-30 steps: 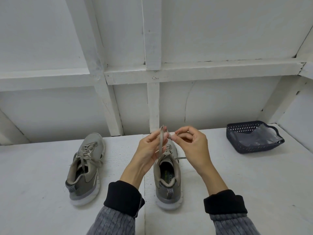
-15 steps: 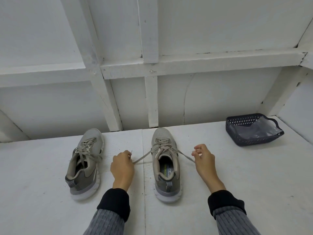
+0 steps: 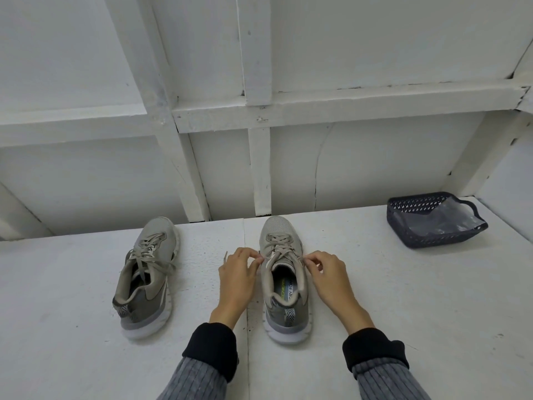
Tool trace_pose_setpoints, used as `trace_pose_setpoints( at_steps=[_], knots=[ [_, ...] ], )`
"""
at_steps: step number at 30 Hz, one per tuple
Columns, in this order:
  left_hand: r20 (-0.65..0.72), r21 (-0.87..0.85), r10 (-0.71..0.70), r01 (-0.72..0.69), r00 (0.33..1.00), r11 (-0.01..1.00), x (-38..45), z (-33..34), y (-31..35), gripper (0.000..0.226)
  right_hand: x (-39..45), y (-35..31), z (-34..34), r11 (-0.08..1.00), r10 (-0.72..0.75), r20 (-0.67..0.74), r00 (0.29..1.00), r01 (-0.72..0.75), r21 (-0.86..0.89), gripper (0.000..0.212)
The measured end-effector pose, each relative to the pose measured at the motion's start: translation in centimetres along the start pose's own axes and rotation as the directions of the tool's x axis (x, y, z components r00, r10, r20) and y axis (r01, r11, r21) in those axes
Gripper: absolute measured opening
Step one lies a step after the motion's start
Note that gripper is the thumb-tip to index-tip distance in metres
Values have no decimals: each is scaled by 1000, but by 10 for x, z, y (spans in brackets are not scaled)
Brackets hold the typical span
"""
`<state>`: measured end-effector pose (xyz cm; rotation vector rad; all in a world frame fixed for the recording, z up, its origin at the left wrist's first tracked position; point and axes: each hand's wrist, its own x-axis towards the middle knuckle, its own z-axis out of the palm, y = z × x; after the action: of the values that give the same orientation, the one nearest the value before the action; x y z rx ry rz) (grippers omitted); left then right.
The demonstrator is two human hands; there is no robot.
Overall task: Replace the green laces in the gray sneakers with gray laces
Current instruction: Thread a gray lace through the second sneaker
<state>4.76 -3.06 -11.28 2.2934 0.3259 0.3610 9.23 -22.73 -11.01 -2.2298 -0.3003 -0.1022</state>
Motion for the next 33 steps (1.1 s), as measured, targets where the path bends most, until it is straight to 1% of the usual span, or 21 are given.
trace_pose_setpoints(
  at_steps=[3,5,6,8,10,11,13,15,16,18,20,22,24,26,28,30,31,32,33],
  knots=[
    [-84,182,-119,133,989,974,-6,-7,-8,11,-6,15,-3,980,62,-65,996,-73,-184,15],
    [-86,289,-147,166,985,943,-8,-6,-10,14,-9,19,-3,951,106,-80,991,-124,-282,16],
    [-68,283,-143,157,987,946,-8,-4,-10,15,-9,20,-2,954,105,-89,990,-126,-271,15],
    [-3,154,-112,111,994,982,-6,-2,-7,17,-9,13,-1,987,87,-83,993,-97,-128,19],
    [76,6,-26,26,997,1000,-3,-1,0,22,-5,2,0,998,54,-5,999,-54,19,31],
    [106,-43,18,-14,994,999,-3,0,4,27,-3,-2,2,999,31,42,999,-33,40,34],
    [123,-86,64,-54,990,995,-1,2,9,33,1,-6,8,999,30,105,994,-31,10,36],
    [115,-86,85,-75,990,994,3,3,7,28,5,-6,10,998,49,107,993,-45,-41,28],
    [107,-81,105,-97,989,992,5,2,6,23,5,-6,10,999,44,93,995,-40,-37,21],
    [50,-103,157,-151,986,983,7,-2,4,15,4,-9,6,999,14,49,999,-16,37,15],
    [-57,-112,209,-214,976,970,6,-8,5,14,0,-14,-2,992,-14,-23,1000,17,126,15],
    [-130,-80,243,-254,961,964,4,-14,4,12,-3,-20,-9,984,-53,-83,995,66,164,16],
    [-139,-64,255,-265,957,962,3,-17,-2,11,-6,-18,-14,984,-69,-104,992,84,154,17],
    [-126,-44,264,-271,956,961,0,-19,-11,11,-11,-10,-16,991,-42,-88,995,53,123,21],
    [-76,-66,219,-224,973,972,-6,-20,-15,15,-17,-1,-14,993,26,-48,999,-20,114,25],
    [20,-181,104,-99,994,979,-11,-20,-16,19,-24,-1,-12,975,117,-14,993,-112,193,27],
    [71,-292,42,-20,997,956,-12,-20,-13,20,-25,-5,-15,946,156,7,988,-151,287,26],
    [120,-422,5,46,993,905,-12,-21,-8,23,-24,-11,-19,895,181,30,983,-177,410,26],
    [158,-540,-12,97,987,836,-10,-22,-2,26,-21,-19,-24,820,190,57,980,-190,540,25]
  ],
)
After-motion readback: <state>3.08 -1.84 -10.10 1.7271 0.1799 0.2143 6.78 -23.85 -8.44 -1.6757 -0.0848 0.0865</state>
